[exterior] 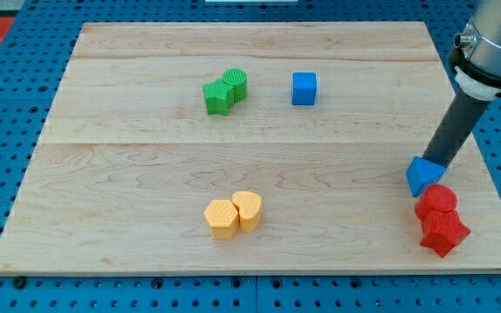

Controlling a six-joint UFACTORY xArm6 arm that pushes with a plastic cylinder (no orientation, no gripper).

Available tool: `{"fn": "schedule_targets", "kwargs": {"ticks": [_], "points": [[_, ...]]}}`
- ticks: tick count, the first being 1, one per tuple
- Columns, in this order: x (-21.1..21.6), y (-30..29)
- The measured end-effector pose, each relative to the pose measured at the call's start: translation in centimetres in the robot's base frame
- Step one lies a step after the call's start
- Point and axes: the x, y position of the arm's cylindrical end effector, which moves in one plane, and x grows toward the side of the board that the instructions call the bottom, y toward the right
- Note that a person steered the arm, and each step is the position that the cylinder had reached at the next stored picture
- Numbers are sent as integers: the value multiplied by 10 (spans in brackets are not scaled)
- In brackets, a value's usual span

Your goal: Push the blue cube towards the triangle

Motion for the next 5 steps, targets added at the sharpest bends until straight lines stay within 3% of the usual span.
{"fn": "schedule_targets", "kwargs": {"ticks": [1, 2, 3, 4, 5], "points": [[-43, 9], [-123, 9], [-198, -28], [-225, -108], [-195, -163]]}}
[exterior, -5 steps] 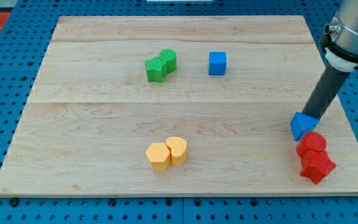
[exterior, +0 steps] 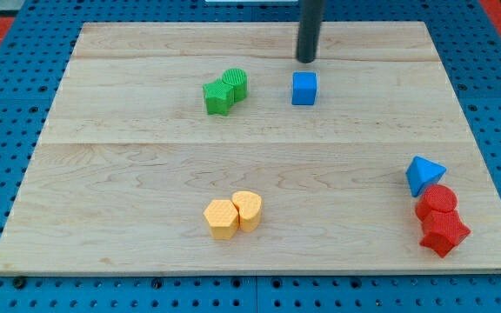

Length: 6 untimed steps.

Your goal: Push the blue cube towards the triangle

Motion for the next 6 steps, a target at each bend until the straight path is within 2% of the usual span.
{"fn": "schedule_targets", "kwargs": {"ticks": [2, 3, 5, 6], "points": [[100, -3], [105, -6], [142, 67], [149, 80]]}}
